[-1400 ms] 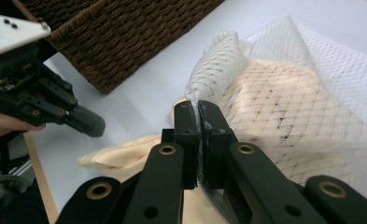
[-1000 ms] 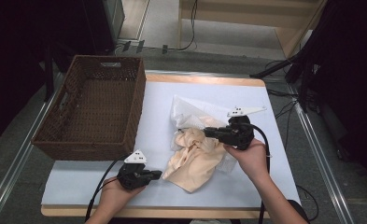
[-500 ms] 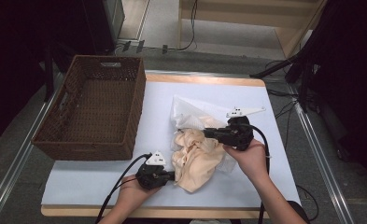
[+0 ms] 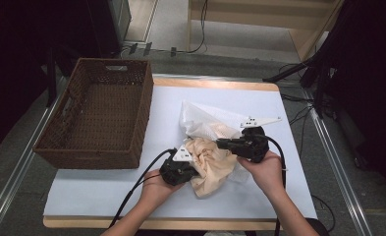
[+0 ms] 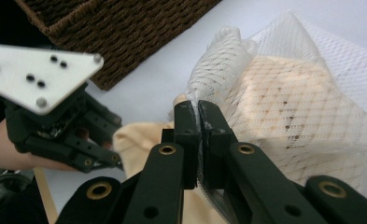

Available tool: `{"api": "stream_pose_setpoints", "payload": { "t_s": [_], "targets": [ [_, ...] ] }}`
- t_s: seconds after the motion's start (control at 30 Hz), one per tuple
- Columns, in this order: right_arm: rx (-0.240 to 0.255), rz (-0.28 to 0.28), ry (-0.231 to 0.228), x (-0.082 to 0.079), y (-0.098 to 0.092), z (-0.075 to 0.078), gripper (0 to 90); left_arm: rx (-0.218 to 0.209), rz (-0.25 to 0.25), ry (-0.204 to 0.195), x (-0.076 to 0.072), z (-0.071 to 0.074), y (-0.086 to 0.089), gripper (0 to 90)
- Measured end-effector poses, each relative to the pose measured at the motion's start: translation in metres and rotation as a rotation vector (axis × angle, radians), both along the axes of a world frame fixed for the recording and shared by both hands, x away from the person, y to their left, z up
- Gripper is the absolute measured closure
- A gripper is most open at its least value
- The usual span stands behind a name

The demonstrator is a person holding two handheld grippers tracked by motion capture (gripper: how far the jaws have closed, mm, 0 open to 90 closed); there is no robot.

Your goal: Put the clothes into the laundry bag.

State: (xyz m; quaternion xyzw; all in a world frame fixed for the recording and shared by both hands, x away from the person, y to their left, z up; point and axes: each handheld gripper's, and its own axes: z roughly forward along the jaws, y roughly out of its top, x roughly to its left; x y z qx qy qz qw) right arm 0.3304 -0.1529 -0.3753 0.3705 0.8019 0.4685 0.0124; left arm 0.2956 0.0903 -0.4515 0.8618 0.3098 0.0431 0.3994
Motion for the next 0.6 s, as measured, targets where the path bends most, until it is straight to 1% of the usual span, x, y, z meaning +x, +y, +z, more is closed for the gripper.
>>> {"api": "stream_pose_setpoints", "payload": {
  "t_s": [0.03, 0.1, 0.17, 0.2, 0.27, 0.43, 0.5, 0.53, 0.57, 0.6],
  "targets": [
    [-0.002, 0.001, 0.000, 0.000, 0.000, 0.000, 88.0, 0.006, 0.003, -0.004, 0.002, 0.002, -0.001, 90.0],
    [-0.005, 0.001, 0.001, -0.001, 0.002, -0.001, 88.0, -0.013, 0.002, -0.015, 0.006, 0.007, -0.005, 90.0],
    [-0.007, 0.002, -0.002, -0.002, 0.002, -0.001, 88.0, -0.010, 0.003, -0.020, 0.010, 0.011, -0.009, 90.0],
    [-0.007, 0.002, -0.002, -0.002, 0.002, -0.001, 88.0, -0.010, 0.003, -0.020, 0.010, 0.011, -0.009, 90.0],
    [-0.003, 0.000, 0.002, -0.002, 0.002, 0.000, 88.0, -0.003, 0.005, -0.027, 0.018, 0.016, -0.014, 90.0],
    [0.015, -0.002, 0.004, -0.002, 0.001, 0.001, 88.0, 0.005, 0.012, -0.035, 0.027, 0.022, -0.020, 90.0],
    [0.021, 0.000, 0.005, -0.002, 0.001, 0.002, 88.1, -0.004, 0.014, -0.039, 0.030, 0.025, -0.023, 90.0],
    [0.026, 0.000, 0.007, -0.002, 0.002, 0.003, 88.0, 0.004, 0.011, -0.042, 0.031, 0.028, -0.024, 90.0],
    [0.030, 0.002, 0.007, -0.002, 0.002, 0.003, 88.1, -0.004, 0.009, -0.047, 0.032, 0.029, -0.026, 90.0],
    [0.035, 0.003, 0.006, -0.002, 0.002, 0.004, 88.0, -0.002, 0.007, -0.046, 0.033, 0.030, -0.027, 90.0]
  ]
}}
